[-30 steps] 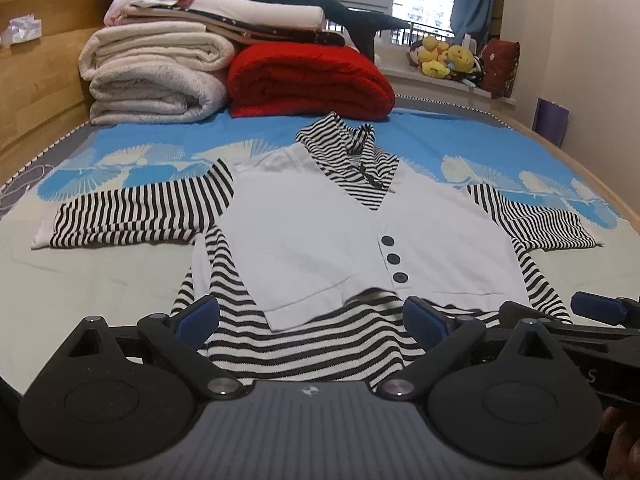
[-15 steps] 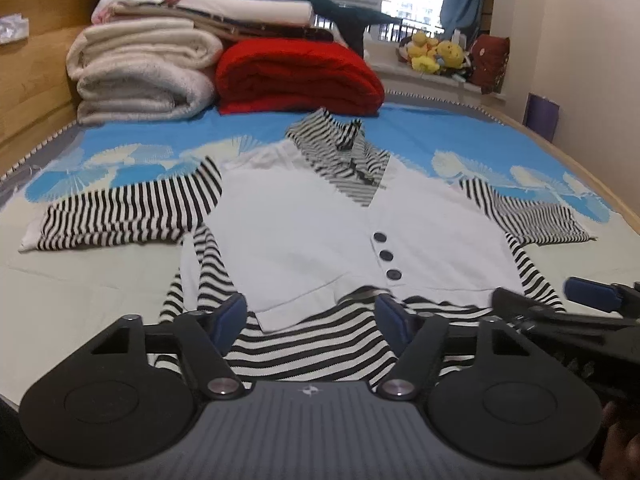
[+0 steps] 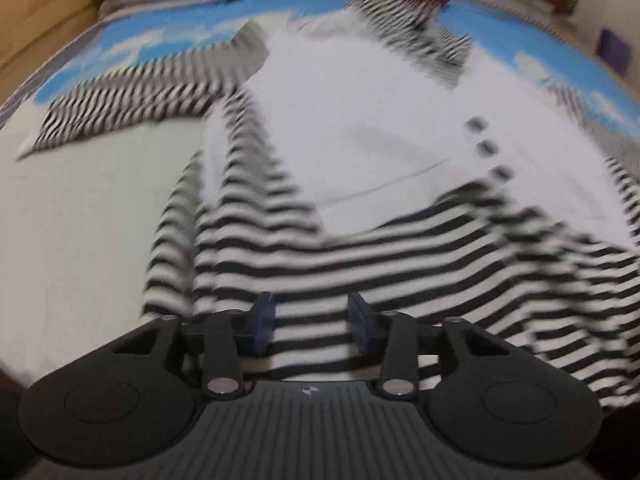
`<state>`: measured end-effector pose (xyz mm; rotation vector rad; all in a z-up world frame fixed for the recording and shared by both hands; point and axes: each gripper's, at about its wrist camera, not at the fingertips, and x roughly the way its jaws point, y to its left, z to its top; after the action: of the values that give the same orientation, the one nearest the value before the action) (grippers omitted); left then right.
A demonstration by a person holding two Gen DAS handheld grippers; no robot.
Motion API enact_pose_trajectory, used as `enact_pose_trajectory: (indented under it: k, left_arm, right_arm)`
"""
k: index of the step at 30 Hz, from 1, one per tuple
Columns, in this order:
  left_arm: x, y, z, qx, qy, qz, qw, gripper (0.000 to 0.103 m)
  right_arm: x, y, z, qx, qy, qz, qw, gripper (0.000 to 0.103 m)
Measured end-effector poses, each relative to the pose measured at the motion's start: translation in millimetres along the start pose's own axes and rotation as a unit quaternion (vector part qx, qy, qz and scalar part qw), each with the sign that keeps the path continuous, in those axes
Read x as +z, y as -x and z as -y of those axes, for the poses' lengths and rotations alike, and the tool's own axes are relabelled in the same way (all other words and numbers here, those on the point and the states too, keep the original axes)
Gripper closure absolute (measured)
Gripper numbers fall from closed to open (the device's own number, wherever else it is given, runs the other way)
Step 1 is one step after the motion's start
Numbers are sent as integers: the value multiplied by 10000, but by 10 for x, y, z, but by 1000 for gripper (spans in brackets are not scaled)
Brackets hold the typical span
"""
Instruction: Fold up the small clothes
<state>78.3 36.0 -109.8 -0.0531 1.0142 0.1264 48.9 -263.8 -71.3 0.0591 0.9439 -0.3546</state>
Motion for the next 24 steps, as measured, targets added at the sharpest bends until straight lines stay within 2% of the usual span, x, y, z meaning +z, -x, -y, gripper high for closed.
enact_pose_trajectory:
  k: [5,7,10,13,15,16,18,19,21,24]
  left_arm:
    - [19,32,-105,157,61,-211,9996,64]
    - [33,81,-115,124,135,-235,9996,64]
    - [66,215,-57,-40,193,-29,9998,64]
    - [89,332,22,-205,121,188,9995,64]
    - [96,324,53,-324,143,134,9993,63]
    - [88,284,41,-368,217,-14,9991,62]
    - [30,117,-62,-385,590,-603,9957,63]
    - [11,79,-103,-356,692,-665,9947,64]
    - [62,145,-39,-57,355,-473,9982,63]
    - [111,256,-12,-152,355,-269,9989,62]
  right_arm:
    - [-85,-198,116,-74,-82,-438,9990,57]
    - [-98,-209,128,-103,-74,-401,9991,61]
    - [-119,-202,74,-155,38,-312,9994,69]
    - [-124,-186,70,-192,61,-253,9995,70]
    - [-106,-184,68,-206,79,-226,9995,70]
    - [-98,-189,70,-228,109,-199,9995,70]
    - [-85,-221,67,-248,174,-182,9994,70]
    - [-88,-223,71,-267,203,-172,9993,70]
    - [-95,-220,49,-348,318,-128,9988,70]
    - [-102,-209,19,-538,520,-47,9972,70]
